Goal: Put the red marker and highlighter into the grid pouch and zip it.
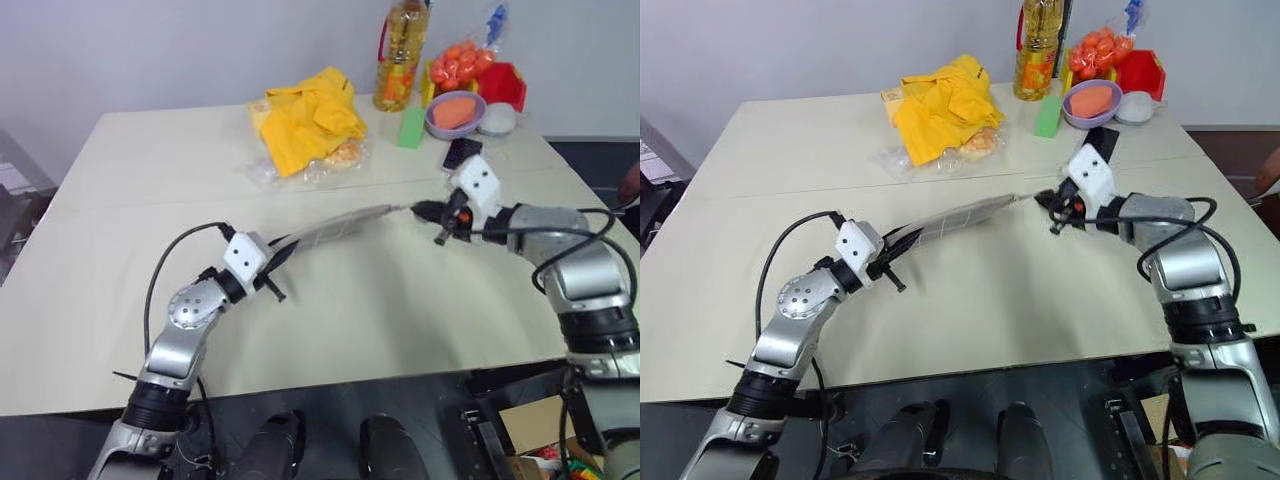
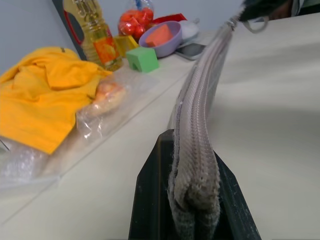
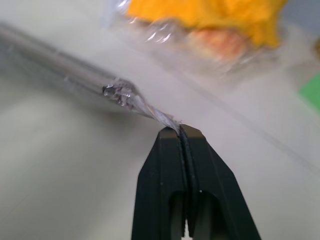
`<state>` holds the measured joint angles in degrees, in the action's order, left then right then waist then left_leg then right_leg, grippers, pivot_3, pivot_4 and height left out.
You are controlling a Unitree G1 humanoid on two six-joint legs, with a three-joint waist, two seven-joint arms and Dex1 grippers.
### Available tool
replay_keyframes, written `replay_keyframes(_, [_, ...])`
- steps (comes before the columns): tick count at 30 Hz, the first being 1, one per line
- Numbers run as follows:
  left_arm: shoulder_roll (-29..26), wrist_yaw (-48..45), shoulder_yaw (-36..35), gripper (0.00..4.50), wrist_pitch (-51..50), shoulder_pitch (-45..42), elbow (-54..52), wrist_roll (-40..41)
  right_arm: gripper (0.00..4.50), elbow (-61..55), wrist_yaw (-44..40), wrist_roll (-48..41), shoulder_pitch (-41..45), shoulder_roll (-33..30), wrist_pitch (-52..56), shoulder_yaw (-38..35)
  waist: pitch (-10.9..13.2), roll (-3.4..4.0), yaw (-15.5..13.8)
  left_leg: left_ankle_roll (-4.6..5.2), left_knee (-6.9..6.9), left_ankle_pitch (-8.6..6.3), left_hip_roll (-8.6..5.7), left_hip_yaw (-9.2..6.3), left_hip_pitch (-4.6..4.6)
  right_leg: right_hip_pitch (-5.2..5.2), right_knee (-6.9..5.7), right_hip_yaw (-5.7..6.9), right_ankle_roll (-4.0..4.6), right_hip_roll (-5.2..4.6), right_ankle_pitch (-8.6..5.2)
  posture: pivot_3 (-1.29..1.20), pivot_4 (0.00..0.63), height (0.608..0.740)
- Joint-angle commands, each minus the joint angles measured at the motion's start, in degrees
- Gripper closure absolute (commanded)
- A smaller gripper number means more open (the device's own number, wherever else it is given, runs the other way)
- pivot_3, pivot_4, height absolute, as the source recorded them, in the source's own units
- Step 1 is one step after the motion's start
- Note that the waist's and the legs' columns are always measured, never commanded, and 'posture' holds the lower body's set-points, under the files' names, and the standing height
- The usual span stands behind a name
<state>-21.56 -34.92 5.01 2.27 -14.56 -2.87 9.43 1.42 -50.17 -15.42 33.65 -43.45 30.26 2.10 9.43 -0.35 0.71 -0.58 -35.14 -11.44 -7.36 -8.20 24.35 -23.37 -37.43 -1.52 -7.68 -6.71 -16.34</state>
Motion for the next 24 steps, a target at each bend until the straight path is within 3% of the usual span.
replay_keyframes(1, [-2.4, -1.7, -4.2, 3.50, -3.9, 2.1, -2.9, 4.1, 3.59, -5.9, -4.9, -5.0, -1.9, -1.7, 1.9, -2.6, 0.0, 0.00, 0.2, 0.00, -0.02, 0.00, 0.00, 0.01, 0.00, 0.00, -0.01, -0.02, 0.00, 0.00, 0.00, 0.00, 0.150, 0.740])
replay_keyframes(8, [-6.8, -2.9, -10.5, 0.03, -12.1, 11.7, -10.7, 10.3, 0.07, -6.4, -5.6, -6.4, -7.3, -3.0, 1.8, -5.8, 0.0, 0.00, -0.2, 0.04, -0.02, -0.03, 0.01, -0.01, -0.01, 0.03, 0.02, -0.01, 0.01, -0.03, 0.00, 0.00, 0.150, 0.740])
replay_keyframes(15, [-6.9, 2.2, -17.4, 0.03, -17.1, 23.3, -14.3, 11.4, 0.07, 0.1, -2.6, -8.4, -9.9, 0.4, -1.5, -12.5, 0.0, 0.01, -0.2, 0.05, -0.01, -0.05, 0.05, -0.01, -0.03, 0.09, 0.09, -0.02, 0.02, -0.07, 0.00, 0.00, 0.150, 0.740])
replay_keyframes(24, [-6.7, 4.8, -23.5, 0.03, -17.5, 27.8, -14.7, 12.2, 0.07, 2.7, -2.6, -8.2, -12.6, 1.8, -4.1, -13.4, 0.0, 0.01, -0.3, 0.06, -0.01, -0.05, 0.05, 0.00, -0.03, 0.11, 0.12, -0.01, 0.03, -0.09, -0.01, 0.00, 0.150, 0.740])
